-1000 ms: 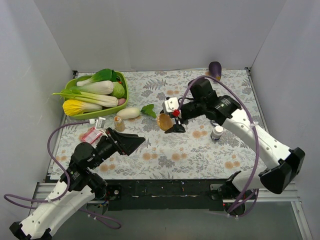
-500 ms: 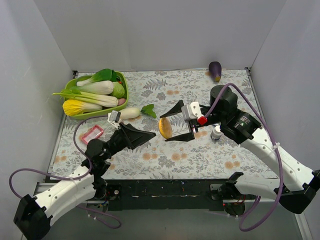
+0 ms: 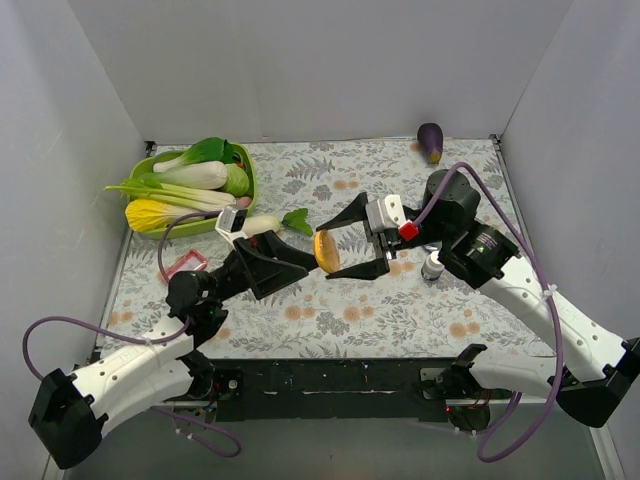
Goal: Sort the pills into containers
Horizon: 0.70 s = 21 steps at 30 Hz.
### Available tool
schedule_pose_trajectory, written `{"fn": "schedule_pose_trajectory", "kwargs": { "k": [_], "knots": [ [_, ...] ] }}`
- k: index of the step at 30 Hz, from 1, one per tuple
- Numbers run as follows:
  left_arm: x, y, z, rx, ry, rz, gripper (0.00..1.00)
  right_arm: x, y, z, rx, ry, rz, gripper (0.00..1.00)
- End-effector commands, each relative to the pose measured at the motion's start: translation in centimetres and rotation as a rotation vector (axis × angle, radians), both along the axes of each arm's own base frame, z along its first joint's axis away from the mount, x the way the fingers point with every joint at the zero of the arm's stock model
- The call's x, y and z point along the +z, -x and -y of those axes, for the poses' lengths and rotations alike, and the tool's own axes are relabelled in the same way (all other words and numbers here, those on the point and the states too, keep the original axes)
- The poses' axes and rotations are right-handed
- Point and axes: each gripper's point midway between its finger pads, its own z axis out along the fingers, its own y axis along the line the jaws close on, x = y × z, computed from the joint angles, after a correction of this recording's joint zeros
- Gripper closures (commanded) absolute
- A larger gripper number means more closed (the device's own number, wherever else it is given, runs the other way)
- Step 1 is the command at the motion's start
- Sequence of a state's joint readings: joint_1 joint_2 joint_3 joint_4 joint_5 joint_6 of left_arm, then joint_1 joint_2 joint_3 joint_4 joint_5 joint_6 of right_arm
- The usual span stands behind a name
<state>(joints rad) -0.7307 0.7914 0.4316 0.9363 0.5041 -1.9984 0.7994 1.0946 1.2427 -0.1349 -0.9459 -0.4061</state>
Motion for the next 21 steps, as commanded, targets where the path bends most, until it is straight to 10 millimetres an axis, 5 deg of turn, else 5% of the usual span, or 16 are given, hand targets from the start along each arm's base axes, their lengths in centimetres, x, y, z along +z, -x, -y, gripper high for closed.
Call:
{"fn": "schedule_pose_trajectory", "kwargs": {
  "k": [1,17,21],
  "knots": [
    [1.6,0.7,0.5,-0.044,0.01,0.011,0.02,1.3,0.8,-0.3,0.029,-0.05,0.006,0.85],
    [3.4,0.1,1.4,-0.048,0.078,-0.043,0.02,0.6,1.3,-0.8,0.049,-0.043,0.018,0.85],
    [3.3,0.0,1.6,-0.05,0.076,-0.049,0.13,0.4,1.3,-0.8,0.051,-0.041,0.021,0.86]
  ]
}}
